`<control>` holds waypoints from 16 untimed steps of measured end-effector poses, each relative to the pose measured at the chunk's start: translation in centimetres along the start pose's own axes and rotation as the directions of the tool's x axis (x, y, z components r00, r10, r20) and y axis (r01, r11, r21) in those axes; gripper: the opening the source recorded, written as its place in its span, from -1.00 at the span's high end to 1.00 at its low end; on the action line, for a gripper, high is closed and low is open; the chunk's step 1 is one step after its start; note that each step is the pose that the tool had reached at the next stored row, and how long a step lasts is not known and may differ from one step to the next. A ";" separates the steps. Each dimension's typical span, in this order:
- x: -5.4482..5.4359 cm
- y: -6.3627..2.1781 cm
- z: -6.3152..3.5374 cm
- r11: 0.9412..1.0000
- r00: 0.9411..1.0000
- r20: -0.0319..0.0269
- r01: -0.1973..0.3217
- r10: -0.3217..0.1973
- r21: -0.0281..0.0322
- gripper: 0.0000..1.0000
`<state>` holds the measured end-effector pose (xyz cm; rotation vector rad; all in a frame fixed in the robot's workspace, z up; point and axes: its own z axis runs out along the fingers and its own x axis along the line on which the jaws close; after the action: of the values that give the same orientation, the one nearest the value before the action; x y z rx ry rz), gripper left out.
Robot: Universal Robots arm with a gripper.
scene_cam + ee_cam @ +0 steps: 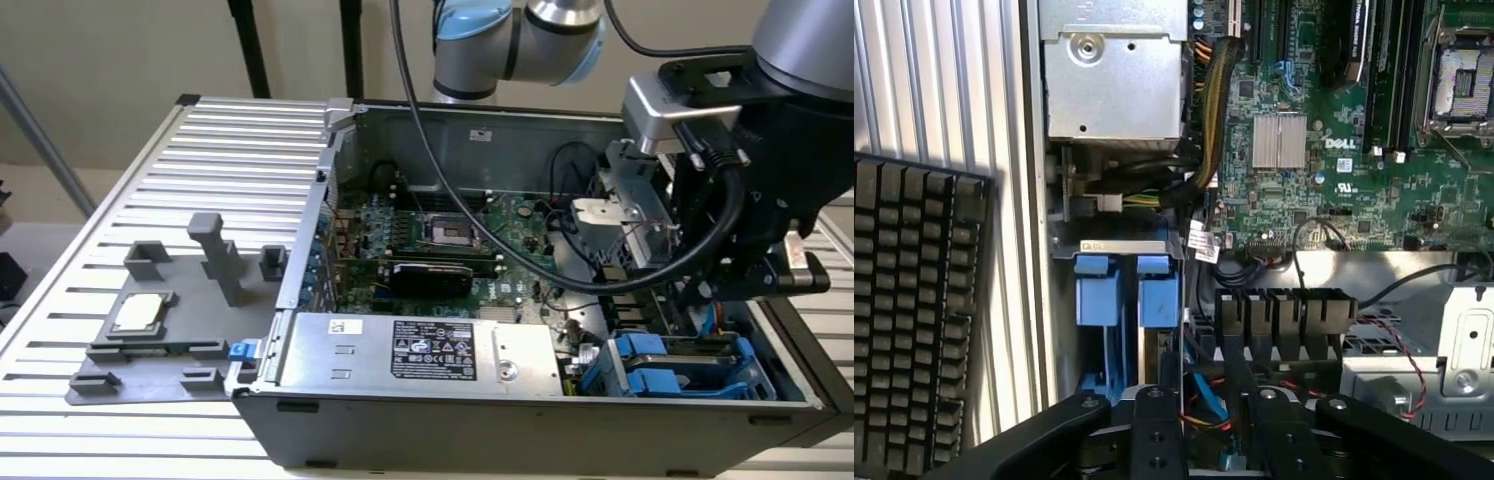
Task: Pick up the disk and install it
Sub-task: 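Insert the second disk wire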
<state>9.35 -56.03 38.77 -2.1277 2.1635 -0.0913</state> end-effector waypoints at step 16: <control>-1.5 -2.60 -0.33 1.000 1.000 -0.006 -0.003 0.003 -0.002 0.22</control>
<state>11.92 -54.56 39.45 -2.1280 2.1709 -0.0961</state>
